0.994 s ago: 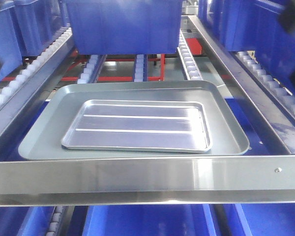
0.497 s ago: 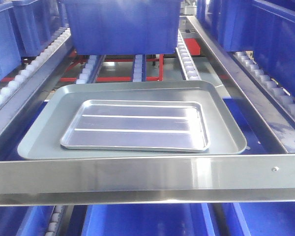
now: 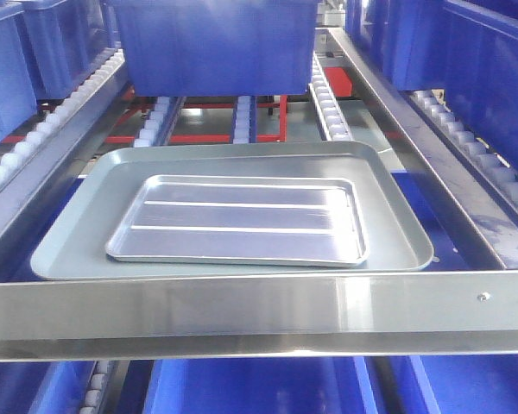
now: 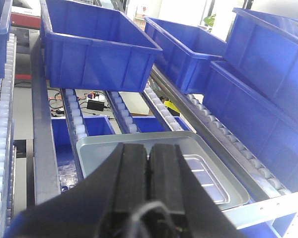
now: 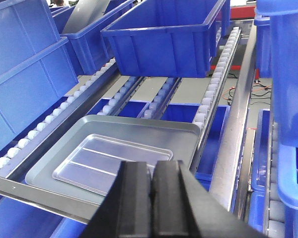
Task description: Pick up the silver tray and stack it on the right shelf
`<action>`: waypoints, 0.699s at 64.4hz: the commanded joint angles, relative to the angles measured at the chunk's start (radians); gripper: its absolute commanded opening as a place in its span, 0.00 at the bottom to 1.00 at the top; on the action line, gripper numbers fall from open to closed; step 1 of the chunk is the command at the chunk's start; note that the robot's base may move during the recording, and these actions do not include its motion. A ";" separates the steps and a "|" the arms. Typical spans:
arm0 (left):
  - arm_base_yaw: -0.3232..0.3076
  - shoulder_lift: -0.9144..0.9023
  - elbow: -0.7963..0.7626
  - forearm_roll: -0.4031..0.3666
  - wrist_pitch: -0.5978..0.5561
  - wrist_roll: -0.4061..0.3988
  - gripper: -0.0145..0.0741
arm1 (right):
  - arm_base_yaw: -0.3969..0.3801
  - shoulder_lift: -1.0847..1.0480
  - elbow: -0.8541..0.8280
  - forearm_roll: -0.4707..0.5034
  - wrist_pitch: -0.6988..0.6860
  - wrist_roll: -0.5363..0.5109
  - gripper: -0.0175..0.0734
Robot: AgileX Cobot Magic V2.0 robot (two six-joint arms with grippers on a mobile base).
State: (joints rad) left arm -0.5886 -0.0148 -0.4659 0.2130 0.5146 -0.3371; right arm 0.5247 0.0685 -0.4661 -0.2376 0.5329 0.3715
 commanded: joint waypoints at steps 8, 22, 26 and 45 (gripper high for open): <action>-0.005 0.014 -0.028 0.005 -0.073 0.000 0.05 | 0.001 0.013 -0.033 -0.026 -0.081 -0.009 0.25; -0.005 0.014 -0.028 0.005 -0.073 0.000 0.05 | 0.001 0.013 -0.033 -0.026 -0.081 -0.009 0.25; -0.005 0.014 -0.026 -0.003 -0.073 0.000 0.05 | 0.001 0.013 -0.033 -0.026 -0.081 -0.009 0.25; 0.316 0.001 0.076 -0.219 -0.159 0.271 0.05 | 0.001 0.013 -0.033 -0.026 -0.081 -0.009 0.25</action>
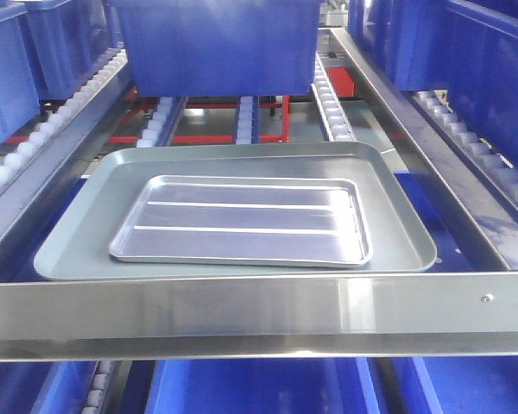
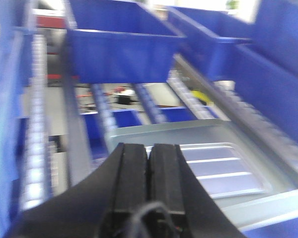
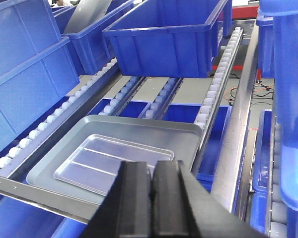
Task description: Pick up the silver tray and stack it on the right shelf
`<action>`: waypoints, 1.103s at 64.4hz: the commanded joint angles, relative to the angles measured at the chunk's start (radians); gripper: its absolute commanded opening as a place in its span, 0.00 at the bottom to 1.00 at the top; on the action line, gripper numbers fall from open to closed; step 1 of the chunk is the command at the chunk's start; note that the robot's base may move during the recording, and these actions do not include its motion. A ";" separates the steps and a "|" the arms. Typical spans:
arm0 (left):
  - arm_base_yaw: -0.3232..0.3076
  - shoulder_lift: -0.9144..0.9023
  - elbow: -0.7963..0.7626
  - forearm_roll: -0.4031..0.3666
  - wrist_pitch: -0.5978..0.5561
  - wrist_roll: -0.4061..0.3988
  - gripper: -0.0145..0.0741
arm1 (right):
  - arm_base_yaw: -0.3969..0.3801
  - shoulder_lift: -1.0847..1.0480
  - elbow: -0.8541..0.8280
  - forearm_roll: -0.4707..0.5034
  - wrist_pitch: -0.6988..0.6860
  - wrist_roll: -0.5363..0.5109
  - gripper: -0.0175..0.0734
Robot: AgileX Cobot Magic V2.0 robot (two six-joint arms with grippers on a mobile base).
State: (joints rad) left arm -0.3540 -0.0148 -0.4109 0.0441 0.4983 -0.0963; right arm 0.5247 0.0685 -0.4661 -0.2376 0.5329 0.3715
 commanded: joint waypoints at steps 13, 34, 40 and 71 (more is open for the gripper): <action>0.328 -0.013 0.291 -0.067 -0.462 0.050 0.05 | 0.001 0.013 -0.033 -0.026 -0.081 -0.009 0.25; 0.351 -0.011 0.459 -0.070 -0.523 0.050 0.05 | 0.001 0.013 -0.033 -0.026 -0.081 -0.009 0.25; 0.351 -0.011 0.459 -0.070 -0.525 0.050 0.05 | 0.001 0.013 -0.033 -0.026 -0.081 -0.009 0.25; 0.351 -0.011 0.459 -0.070 -0.525 0.050 0.05 | 0.001 0.013 -0.033 -0.026 -0.081 -0.009 0.25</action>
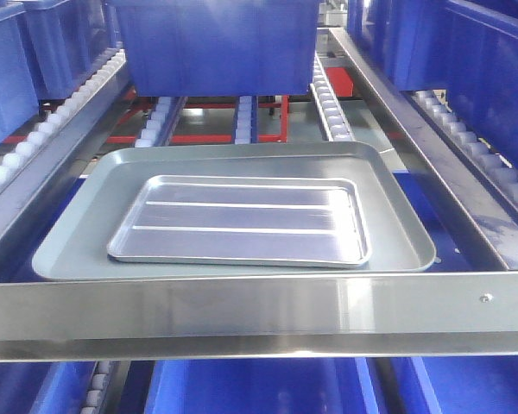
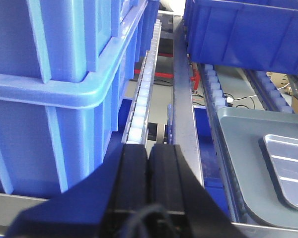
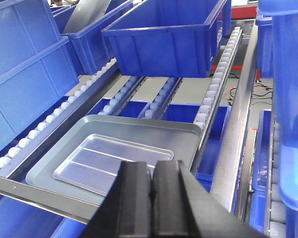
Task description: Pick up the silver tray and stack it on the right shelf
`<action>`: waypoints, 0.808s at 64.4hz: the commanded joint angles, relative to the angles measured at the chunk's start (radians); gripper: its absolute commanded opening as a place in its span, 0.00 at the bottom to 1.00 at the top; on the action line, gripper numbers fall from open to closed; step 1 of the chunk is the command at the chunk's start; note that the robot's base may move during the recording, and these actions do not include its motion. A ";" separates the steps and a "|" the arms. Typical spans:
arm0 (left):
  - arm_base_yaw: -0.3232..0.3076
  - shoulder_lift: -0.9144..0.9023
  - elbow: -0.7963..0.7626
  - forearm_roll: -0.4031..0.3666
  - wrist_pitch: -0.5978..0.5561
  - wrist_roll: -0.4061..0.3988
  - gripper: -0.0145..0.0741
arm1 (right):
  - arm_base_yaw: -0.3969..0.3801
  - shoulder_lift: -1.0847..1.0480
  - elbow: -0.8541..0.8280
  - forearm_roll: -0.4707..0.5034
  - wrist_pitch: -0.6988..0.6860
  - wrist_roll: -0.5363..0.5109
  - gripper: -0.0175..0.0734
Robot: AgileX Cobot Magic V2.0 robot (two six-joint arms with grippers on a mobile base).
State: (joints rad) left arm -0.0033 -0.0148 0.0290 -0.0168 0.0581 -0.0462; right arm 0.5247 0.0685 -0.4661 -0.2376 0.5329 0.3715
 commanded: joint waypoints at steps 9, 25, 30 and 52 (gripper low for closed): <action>0.000 -0.011 0.019 -0.009 -0.085 0.000 0.05 | -0.001 0.013 -0.033 -0.045 -0.072 -0.009 0.25; 0.000 -0.011 0.019 -0.009 -0.085 0.000 0.05 | -0.290 0.014 0.052 0.188 -0.163 -0.344 0.25; 0.000 -0.011 0.019 -0.009 -0.085 0.000 0.05 | -0.402 -0.010 0.143 0.249 -0.257 -0.415 0.25; 0.000 -0.011 0.019 -0.009 -0.085 0.000 0.05 | -0.578 -0.099 0.476 0.304 -0.573 -0.405 0.25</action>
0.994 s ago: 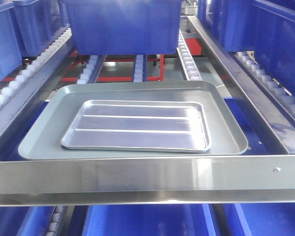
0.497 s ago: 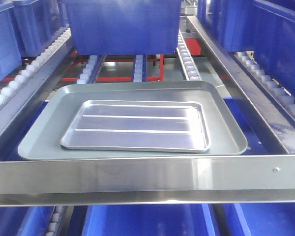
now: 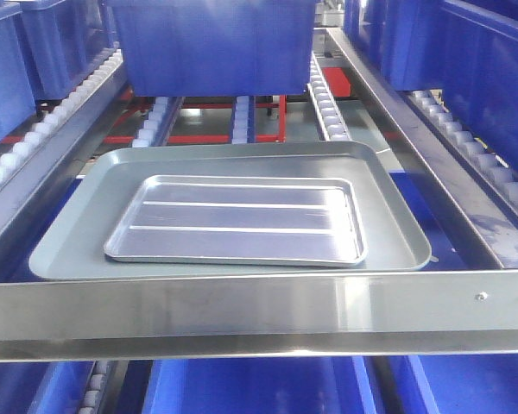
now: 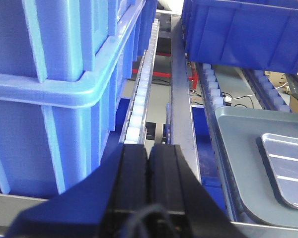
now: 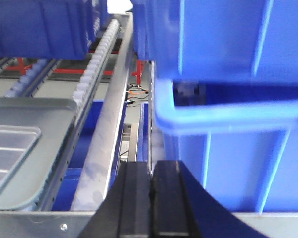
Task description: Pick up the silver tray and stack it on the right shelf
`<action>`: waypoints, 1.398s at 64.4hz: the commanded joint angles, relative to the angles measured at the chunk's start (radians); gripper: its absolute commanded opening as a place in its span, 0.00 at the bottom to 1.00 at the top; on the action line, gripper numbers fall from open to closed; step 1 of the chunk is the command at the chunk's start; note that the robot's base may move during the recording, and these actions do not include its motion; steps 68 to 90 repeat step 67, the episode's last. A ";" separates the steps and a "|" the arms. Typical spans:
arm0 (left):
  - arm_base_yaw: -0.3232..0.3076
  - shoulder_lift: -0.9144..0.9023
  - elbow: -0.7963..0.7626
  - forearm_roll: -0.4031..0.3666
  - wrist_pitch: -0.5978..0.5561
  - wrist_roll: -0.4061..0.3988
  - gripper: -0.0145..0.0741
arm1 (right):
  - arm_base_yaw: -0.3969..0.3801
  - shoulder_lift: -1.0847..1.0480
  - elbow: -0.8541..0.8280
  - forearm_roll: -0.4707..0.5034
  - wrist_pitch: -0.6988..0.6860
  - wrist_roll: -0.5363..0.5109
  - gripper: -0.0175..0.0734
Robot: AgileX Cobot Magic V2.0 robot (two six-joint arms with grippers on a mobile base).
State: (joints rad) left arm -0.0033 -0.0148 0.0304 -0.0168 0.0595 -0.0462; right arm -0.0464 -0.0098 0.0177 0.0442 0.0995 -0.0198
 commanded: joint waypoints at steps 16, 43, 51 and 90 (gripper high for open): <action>0.000 -0.011 0.017 -0.009 -0.086 0.000 0.05 | -0.007 -0.021 -0.008 0.022 -0.145 -0.014 0.25; 0.000 -0.011 0.017 -0.009 -0.086 0.000 0.05 | -0.007 -0.021 -0.008 0.022 -0.145 -0.014 0.25; 0.000 -0.011 0.017 -0.009 -0.086 0.000 0.05 | -0.007 -0.021 -0.008 0.022 -0.145 -0.014 0.25; 0.000 -0.011 0.017 -0.009 -0.086 0.000 0.05 | -0.007 -0.021 -0.008 0.022 -0.145 -0.014 0.25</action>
